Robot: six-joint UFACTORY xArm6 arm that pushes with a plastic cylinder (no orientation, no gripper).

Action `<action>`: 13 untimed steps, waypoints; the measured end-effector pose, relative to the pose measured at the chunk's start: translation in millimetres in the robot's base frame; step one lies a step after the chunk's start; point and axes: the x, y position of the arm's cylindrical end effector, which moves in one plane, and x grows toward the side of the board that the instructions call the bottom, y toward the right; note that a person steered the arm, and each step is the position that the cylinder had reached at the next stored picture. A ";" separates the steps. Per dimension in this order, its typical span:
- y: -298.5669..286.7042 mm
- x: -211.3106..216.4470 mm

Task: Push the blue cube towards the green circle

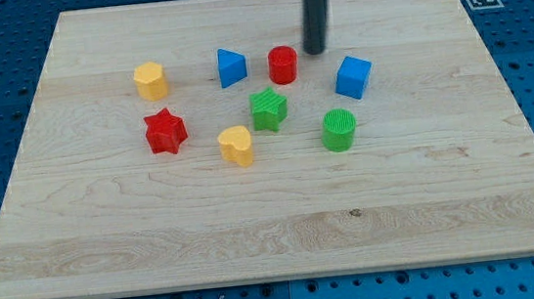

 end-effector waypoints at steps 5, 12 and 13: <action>78.6 42.3; 67.2 64.8; 65.9 42.6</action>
